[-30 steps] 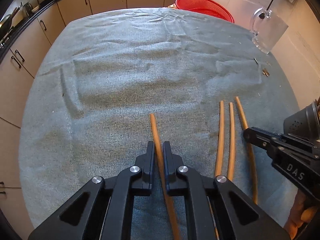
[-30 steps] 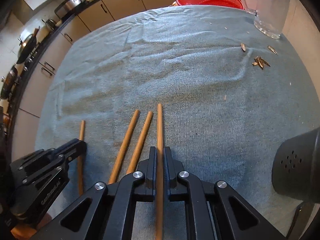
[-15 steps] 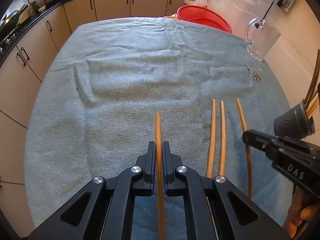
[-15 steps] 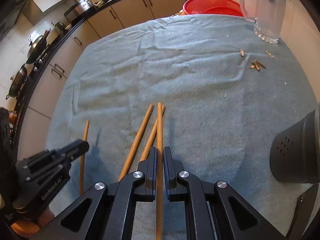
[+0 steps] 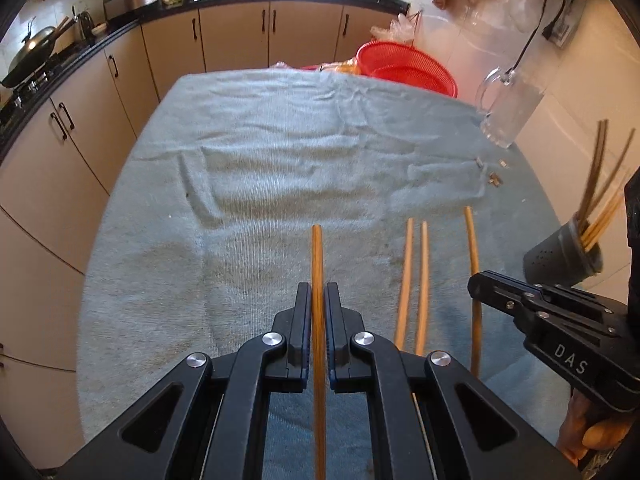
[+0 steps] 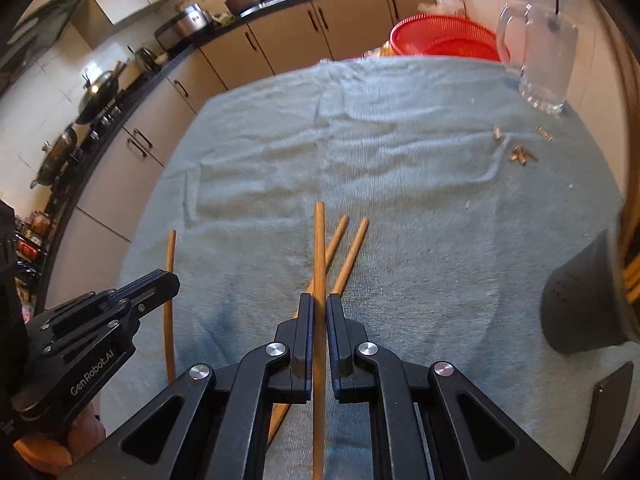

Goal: Organize utensils
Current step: 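Lift the chopstick upright and carry it to the black holder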

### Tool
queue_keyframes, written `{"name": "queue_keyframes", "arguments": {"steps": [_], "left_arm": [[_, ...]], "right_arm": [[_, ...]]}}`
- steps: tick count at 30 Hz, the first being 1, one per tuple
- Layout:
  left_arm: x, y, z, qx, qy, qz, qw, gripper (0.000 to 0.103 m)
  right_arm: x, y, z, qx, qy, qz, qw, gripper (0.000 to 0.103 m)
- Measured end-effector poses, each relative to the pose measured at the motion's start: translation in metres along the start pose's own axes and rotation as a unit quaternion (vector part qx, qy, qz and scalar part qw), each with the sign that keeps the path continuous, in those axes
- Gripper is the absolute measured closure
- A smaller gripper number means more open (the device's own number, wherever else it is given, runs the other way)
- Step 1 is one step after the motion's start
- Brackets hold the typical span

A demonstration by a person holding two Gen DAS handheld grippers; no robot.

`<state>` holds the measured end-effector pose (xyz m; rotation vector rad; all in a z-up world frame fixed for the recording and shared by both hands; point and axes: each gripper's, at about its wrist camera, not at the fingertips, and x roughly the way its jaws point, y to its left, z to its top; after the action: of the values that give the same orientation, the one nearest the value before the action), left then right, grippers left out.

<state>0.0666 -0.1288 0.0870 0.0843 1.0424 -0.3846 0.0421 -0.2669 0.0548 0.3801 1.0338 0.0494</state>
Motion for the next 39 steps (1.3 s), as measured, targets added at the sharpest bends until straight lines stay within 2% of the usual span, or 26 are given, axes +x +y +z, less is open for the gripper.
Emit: {"name": "queue_keyframes", "arguments": {"steps": [12,29,39], "left_arm": [[-0.070,-0.013,0.001,0.008,-0.065,0.002,0.9979,0.097],[-0.132,-0.046,0.018,0.020,-0.133,0.017,0.9908,0.097],[-0.161,-0.080,0.037,0.046,-0.168,-0.013,0.9847,0.097]], "right_arm": [[-0.087,-0.003,-0.011,-0.005,-0.102,0.011,0.995,0.096],[-0.158,-0.018,-0.007,-0.010,-0.179,0.030,0.983,0.096],[-0.215,-0.046,-0.013,0.017,-0.228,0.023,0.973,0.096]]}}
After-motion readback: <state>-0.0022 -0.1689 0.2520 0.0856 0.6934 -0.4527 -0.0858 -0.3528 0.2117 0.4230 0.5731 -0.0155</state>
